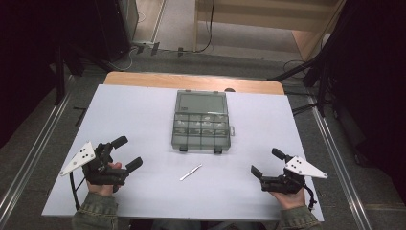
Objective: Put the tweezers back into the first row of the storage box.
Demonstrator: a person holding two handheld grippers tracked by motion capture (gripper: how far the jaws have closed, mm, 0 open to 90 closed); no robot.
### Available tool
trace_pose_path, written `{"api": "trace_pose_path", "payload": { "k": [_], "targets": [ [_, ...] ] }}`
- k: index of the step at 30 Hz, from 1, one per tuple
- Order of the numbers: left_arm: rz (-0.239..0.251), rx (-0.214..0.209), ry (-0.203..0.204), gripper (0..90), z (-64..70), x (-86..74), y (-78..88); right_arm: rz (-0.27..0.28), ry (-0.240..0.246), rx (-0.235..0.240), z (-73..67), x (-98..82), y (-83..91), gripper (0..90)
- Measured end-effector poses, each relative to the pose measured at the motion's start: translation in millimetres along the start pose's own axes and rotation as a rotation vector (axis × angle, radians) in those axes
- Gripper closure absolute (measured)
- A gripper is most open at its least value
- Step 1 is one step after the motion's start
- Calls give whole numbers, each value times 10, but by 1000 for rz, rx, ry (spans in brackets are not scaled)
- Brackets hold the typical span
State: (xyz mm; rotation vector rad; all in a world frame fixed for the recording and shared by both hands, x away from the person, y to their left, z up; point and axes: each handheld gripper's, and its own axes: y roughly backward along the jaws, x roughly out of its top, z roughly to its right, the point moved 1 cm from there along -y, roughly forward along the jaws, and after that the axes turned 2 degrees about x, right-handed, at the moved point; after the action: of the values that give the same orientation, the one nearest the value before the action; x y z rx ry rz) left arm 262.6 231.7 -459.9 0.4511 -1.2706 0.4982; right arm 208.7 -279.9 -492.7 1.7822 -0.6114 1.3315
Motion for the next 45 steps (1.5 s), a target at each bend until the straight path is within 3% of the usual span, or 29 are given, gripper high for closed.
{"api": "trace_pose_path", "payload": {
  "k": [12,18,25,34,45],
  "targets": [
    [-4,-11,3,0,11,-3,-15,-2,-11,5,-8,2,-1,0],
    [-6,-10,5,0,12,-5,-17,20,6,7,-59,50,1,0],
    [-9,-5,2,0,12,-5,-11,0,7,22,-70,78,-61,0],
    [-9,-5,0,0,17,-2,-5,-27,13,59,-105,173,-137,0],
    [-6,-3,-3,0,8,3,2,-89,41,131,-226,319,-407,0]
  ]
}}
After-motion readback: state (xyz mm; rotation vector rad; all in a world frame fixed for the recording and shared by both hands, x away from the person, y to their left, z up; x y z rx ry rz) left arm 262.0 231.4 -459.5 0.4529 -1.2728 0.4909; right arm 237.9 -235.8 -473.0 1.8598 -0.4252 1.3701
